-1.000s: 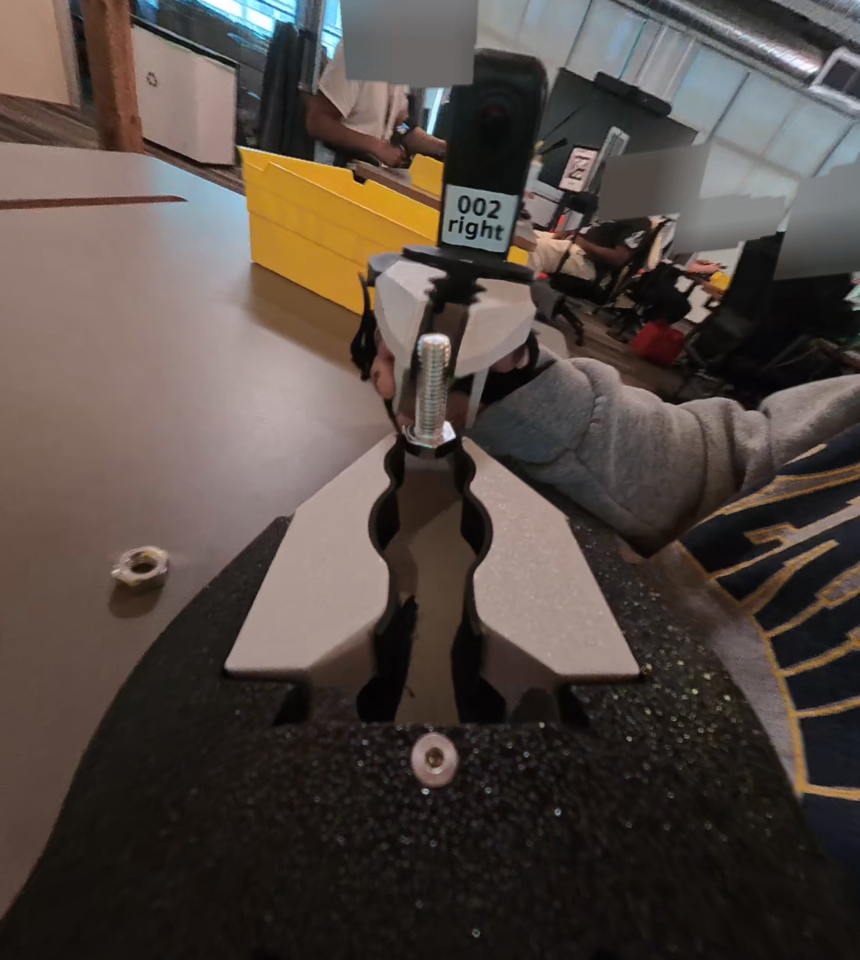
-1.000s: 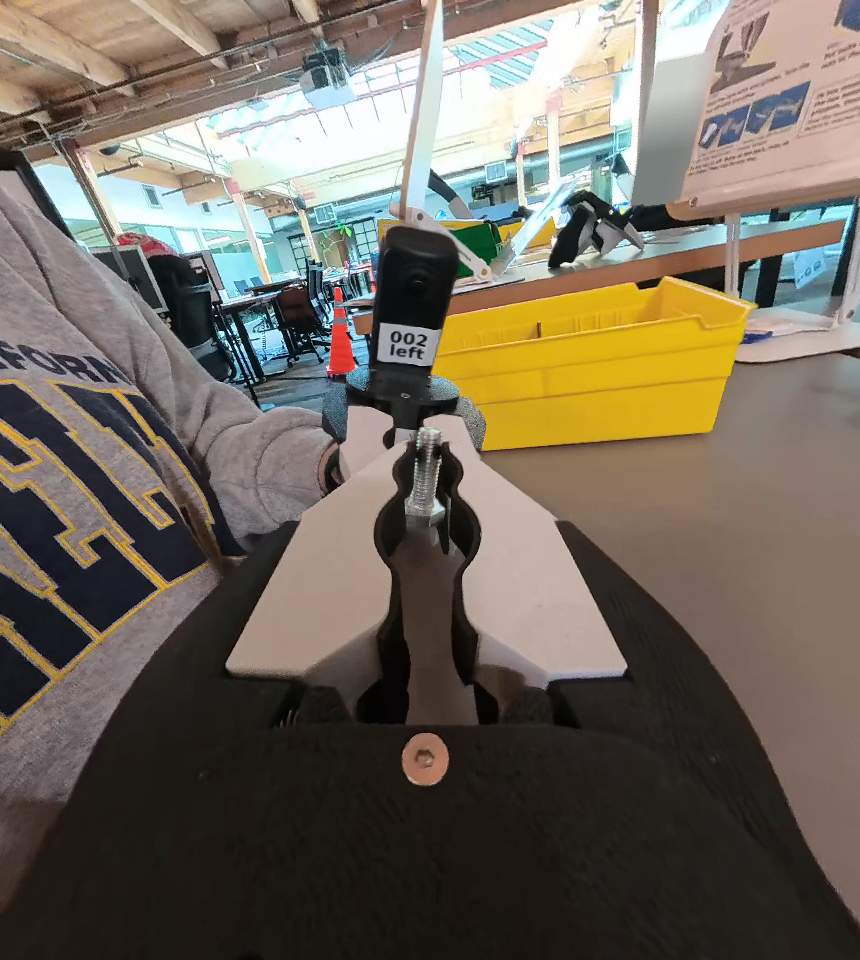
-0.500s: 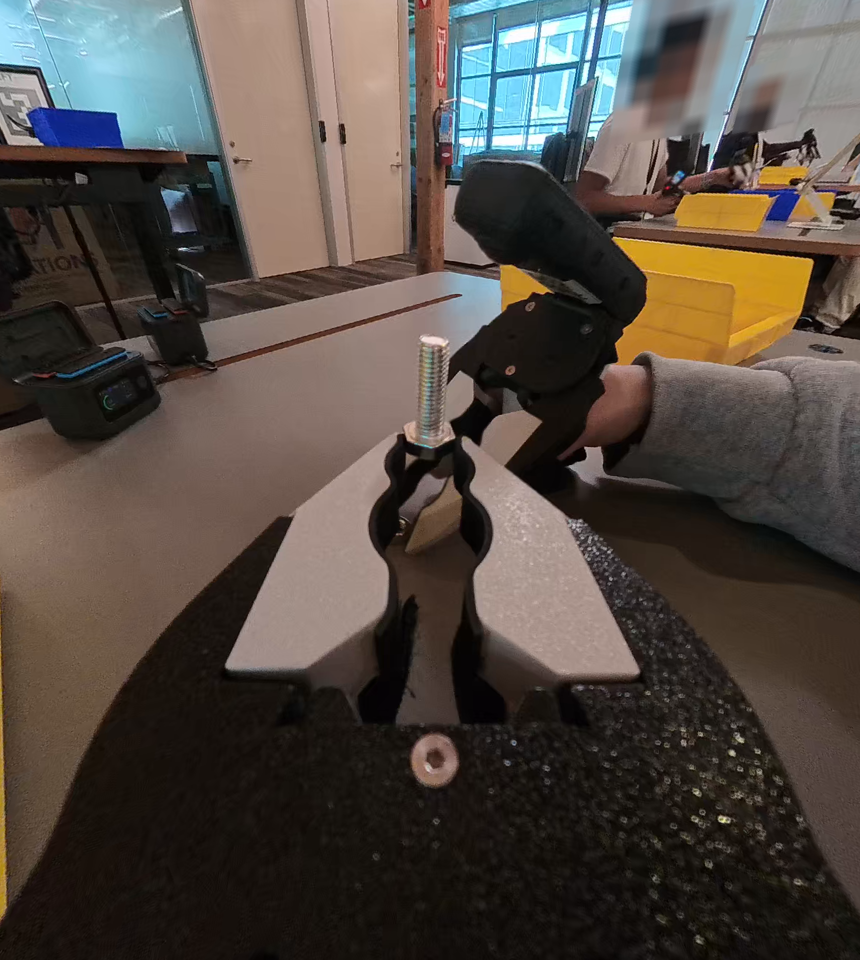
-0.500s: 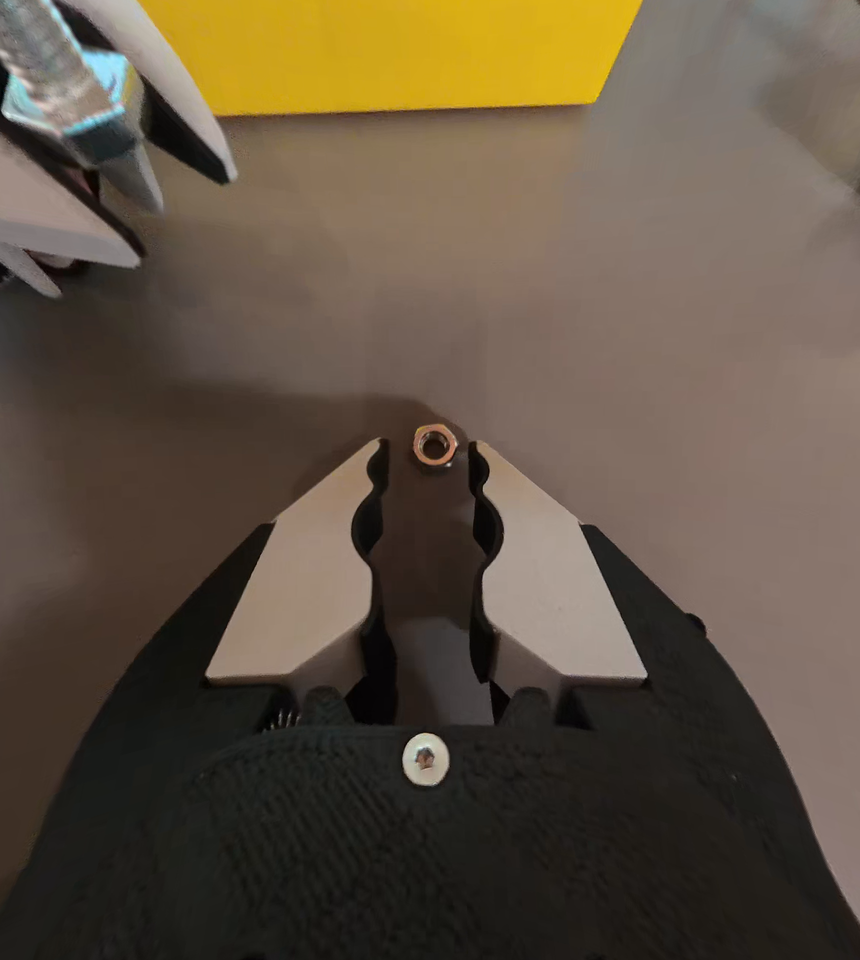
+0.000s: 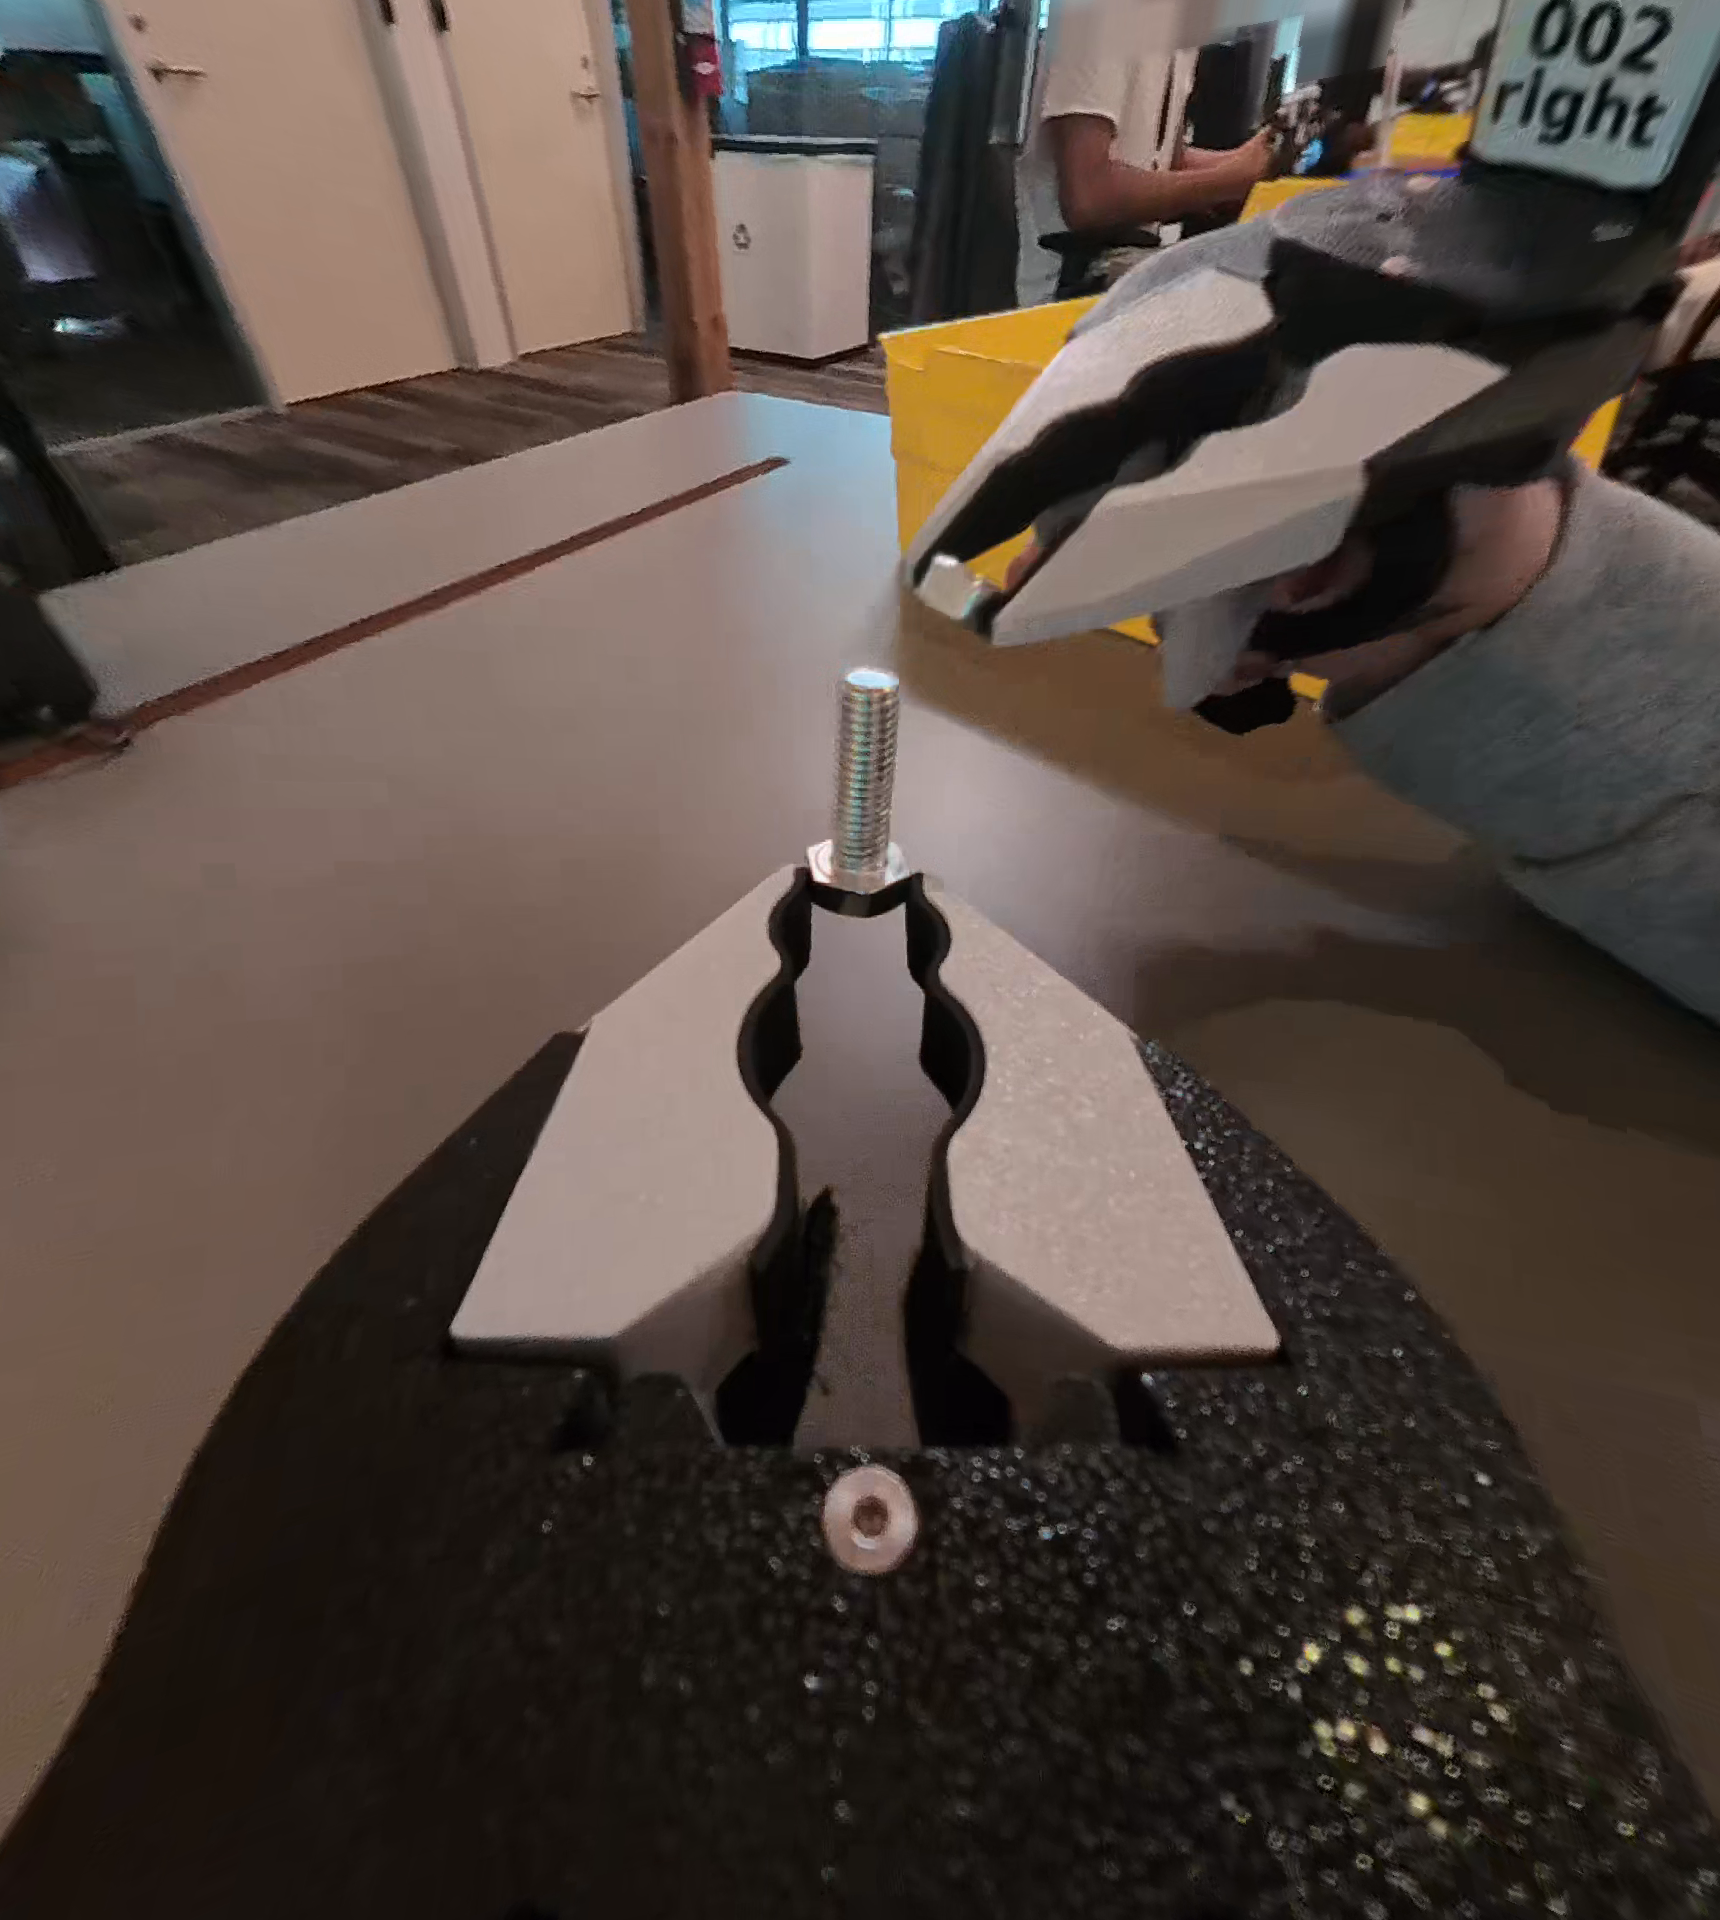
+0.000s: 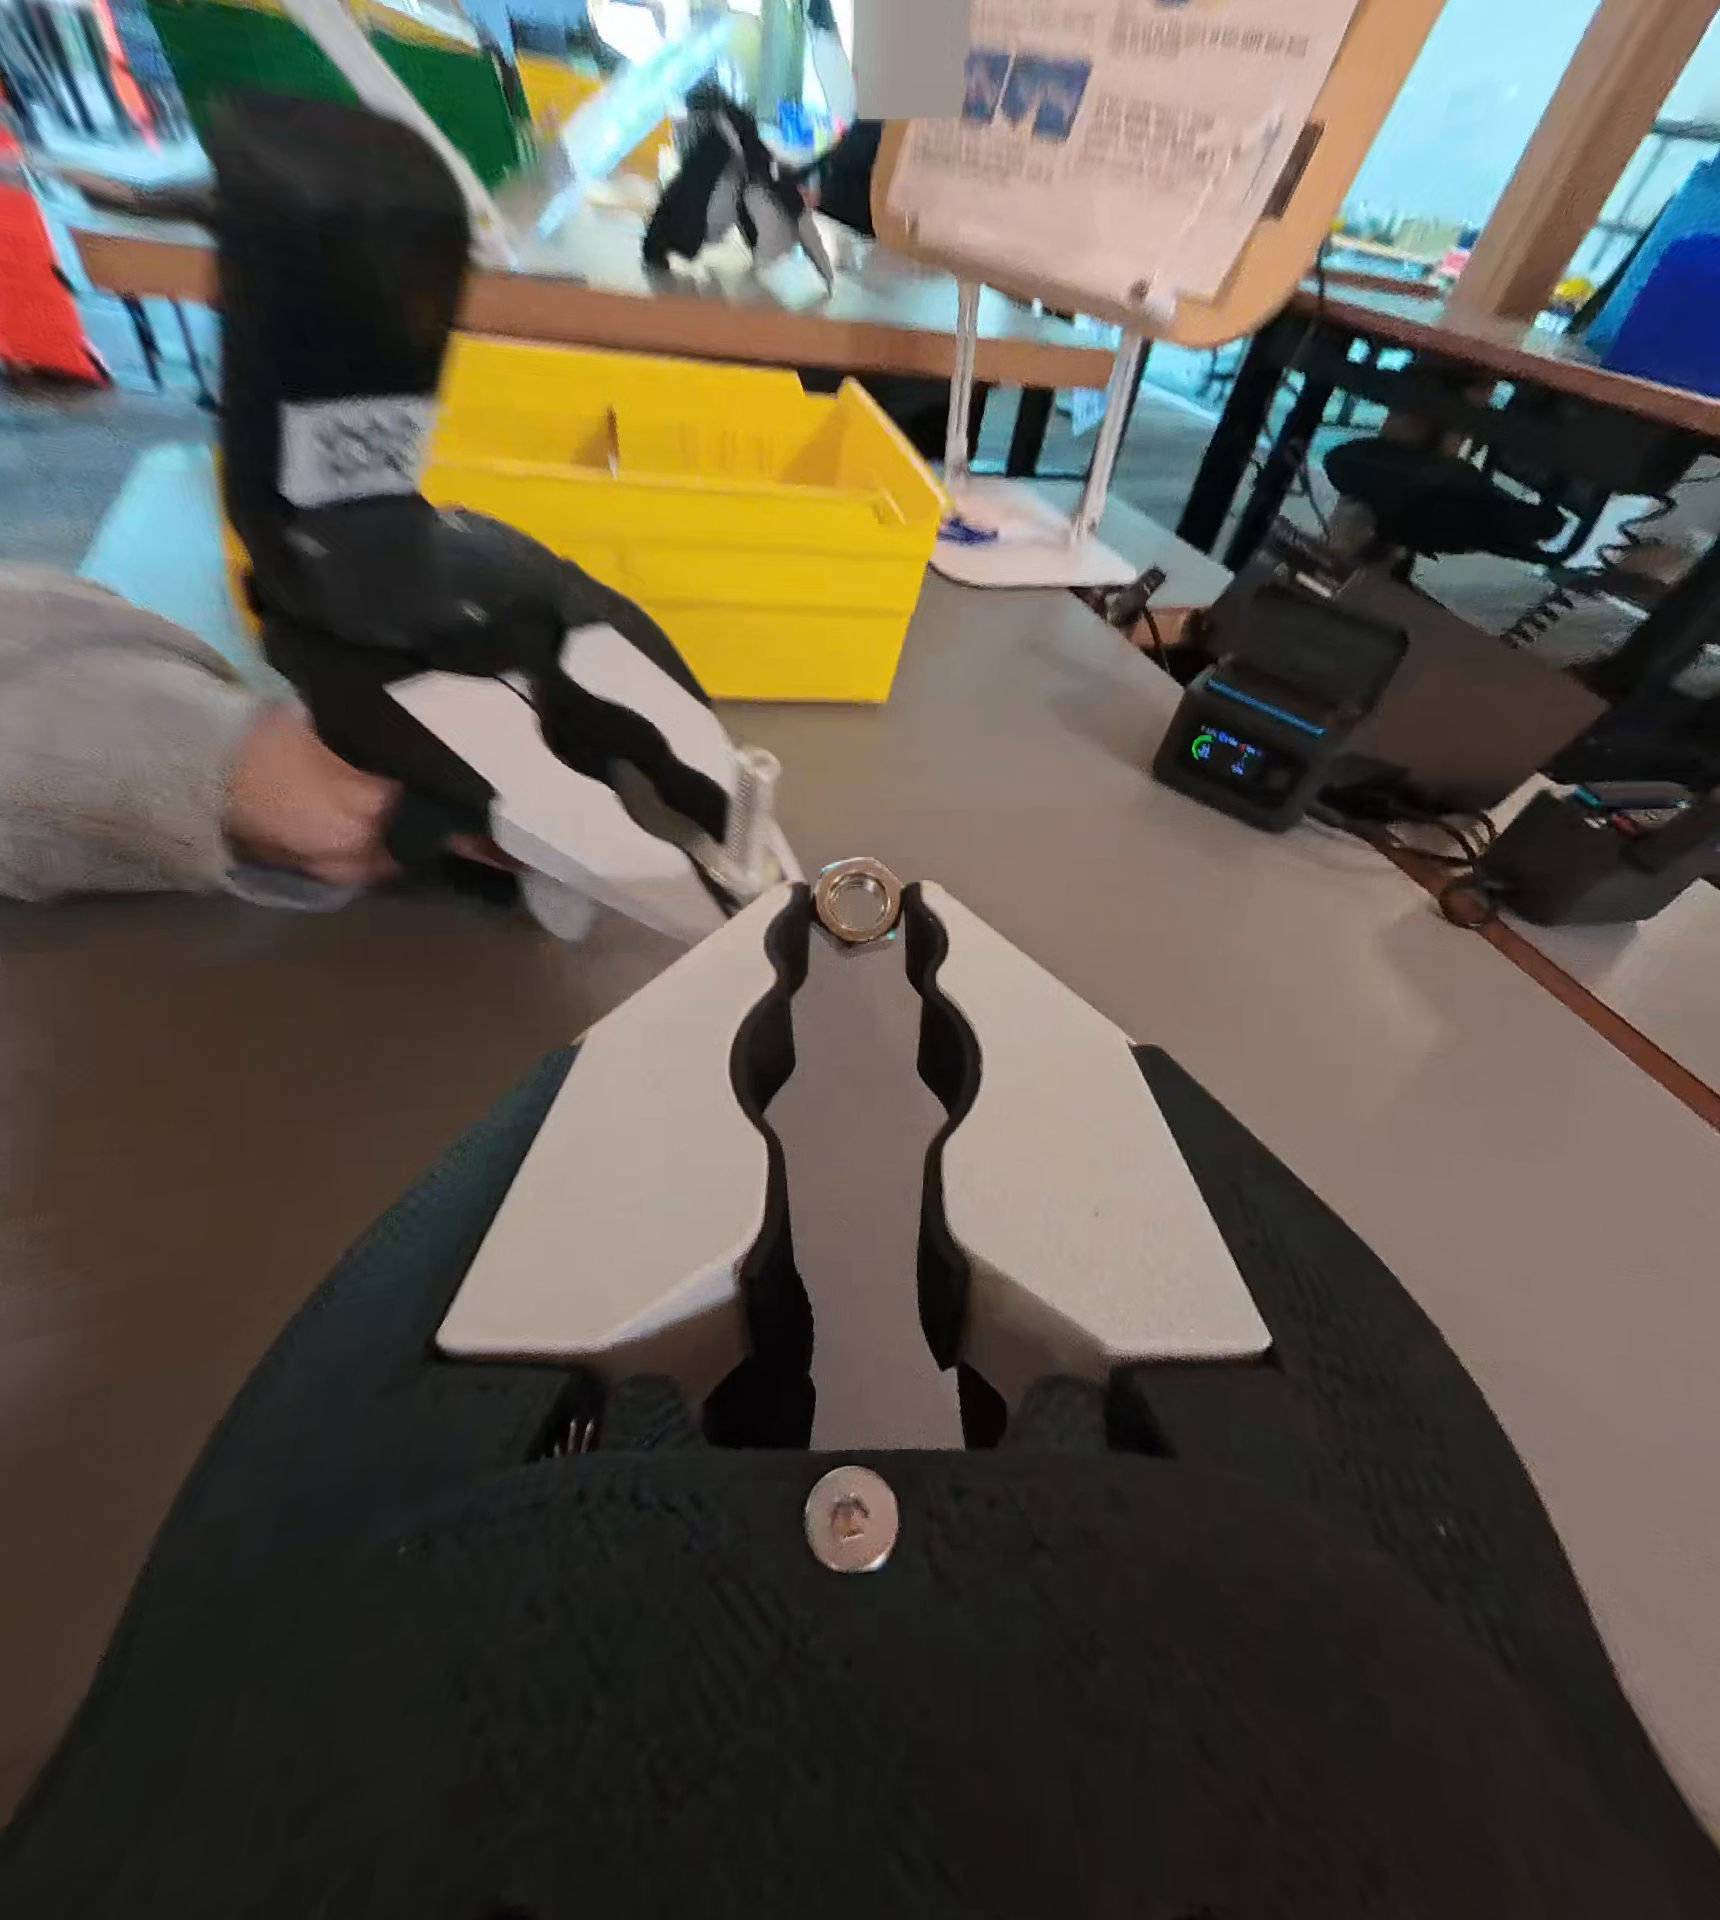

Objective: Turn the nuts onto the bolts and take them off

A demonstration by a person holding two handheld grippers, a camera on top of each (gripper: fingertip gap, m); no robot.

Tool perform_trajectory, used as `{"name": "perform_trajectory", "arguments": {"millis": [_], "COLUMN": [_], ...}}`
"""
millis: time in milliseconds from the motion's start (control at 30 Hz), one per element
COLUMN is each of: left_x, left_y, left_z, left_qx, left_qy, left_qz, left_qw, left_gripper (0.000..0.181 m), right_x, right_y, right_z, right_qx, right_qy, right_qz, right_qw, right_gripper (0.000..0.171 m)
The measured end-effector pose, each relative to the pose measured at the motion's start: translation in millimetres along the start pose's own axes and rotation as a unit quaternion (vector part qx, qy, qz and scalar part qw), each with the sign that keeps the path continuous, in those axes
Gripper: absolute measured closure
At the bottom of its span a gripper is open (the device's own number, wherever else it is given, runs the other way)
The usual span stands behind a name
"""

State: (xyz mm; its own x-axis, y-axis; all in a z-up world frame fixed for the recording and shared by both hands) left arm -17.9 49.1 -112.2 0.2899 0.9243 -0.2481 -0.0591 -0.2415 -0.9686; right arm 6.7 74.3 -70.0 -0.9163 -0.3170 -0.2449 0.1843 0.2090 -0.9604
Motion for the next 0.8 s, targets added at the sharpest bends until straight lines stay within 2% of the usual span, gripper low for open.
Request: {"name": "perform_trajectory", "arguments": {"millis": [33, 167, 267, 567, 800], "left_x": [8, 31, 36, 35, 29], "left_y": [-5, -18, -15, -13, -20], "left_z": [-1, -7, -14, -23, -28], "left_qx": [0.011, 0.037, 0.057, 0.078, 0.036], "left_qy": [0.006, 0.026, 0.042, 0.059, 0.103], "left_qz": [-0.011, -0.041, -0.029, -0.028, -0.051], "left_qw": [1.0, 0.998, 0.997, 0.995, 0.993], "left_gripper": [0.166, 0.166, 0.166, 0.166, 0.166], "right_x": [-7, -26, -31, -13, -12], "right_y": [-3, -11, -14, -9, -16], "right_z": [-1, -2, -3, 7, 8], "right_qx": [0.007, -0.013, -0.033, -0.058, -0.078], "right_qy": [-0.002, 0.016, 0.036, -0.052, -0.079], "right_qz": [-0.008, 0.019, 0.064, 0.193, 0.203], "right_qw": [1.0, 1.0, 0.997, 0.978, 0.973], "right_gripper": [0.154, 0.154, 0.154, 0.154, 0.154]}}
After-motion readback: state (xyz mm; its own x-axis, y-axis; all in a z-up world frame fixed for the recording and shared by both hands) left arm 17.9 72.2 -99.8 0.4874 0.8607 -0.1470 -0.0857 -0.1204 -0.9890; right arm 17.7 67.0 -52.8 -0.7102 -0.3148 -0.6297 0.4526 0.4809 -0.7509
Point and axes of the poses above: each gripper's, where its closed fingertips meet, x out along the fingers, y out of its underside, z = x × y across the jaws, the point moved 1 cm from there along -x, back along the fingers, and after that the axes turned 2 degrees about z, right-handed, at the moved point
